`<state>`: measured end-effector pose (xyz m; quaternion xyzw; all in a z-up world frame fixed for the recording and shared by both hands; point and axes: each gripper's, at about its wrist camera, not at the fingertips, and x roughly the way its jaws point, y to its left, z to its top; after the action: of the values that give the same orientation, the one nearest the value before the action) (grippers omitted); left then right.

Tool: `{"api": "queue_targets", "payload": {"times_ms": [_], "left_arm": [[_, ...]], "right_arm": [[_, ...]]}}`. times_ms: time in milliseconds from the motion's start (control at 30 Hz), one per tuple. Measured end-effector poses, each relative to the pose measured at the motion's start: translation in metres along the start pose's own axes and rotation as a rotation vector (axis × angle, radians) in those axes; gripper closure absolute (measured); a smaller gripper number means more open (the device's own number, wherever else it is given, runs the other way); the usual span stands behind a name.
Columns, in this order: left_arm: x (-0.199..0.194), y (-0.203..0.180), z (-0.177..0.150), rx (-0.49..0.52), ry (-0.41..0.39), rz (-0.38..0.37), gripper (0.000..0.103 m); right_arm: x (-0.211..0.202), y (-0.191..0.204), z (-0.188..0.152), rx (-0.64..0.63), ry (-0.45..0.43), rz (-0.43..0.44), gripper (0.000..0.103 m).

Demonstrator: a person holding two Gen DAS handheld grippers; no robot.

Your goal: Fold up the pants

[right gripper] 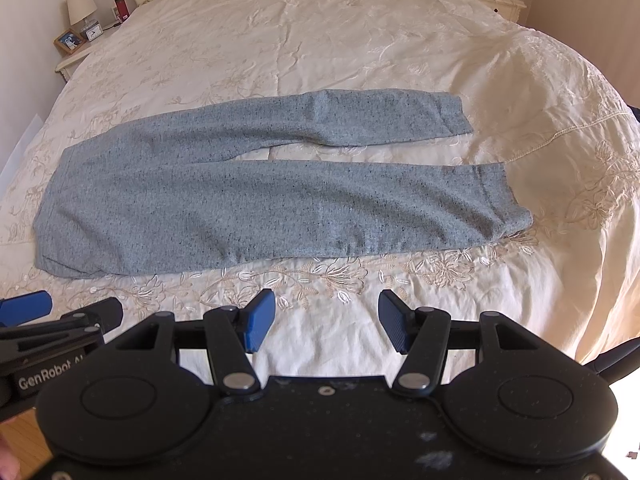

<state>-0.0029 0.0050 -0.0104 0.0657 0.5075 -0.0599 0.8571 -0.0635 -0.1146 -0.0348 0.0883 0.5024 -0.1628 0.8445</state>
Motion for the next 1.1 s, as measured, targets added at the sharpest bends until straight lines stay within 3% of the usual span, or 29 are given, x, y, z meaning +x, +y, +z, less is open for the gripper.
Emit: {"api": "queue_targets", "payload": {"times_ms": [800,967,1100], "left_arm": [[0.011,0.007,0.003,-0.003,0.032,0.007,0.031],[0.025,0.023,0.012,-0.041,0.103,-0.055,0.031],[0.044,0.025,0.023,-0.01,0.105,-0.058,0.033]], "right_arm": [[0.011,0.002,0.004,-0.02,0.037,0.022,0.043],[0.029,0.007,0.007,-0.014,0.088,0.013,0.043],[0.05,0.008,0.011,-0.003,0.115,-0.011,0.043]]}}
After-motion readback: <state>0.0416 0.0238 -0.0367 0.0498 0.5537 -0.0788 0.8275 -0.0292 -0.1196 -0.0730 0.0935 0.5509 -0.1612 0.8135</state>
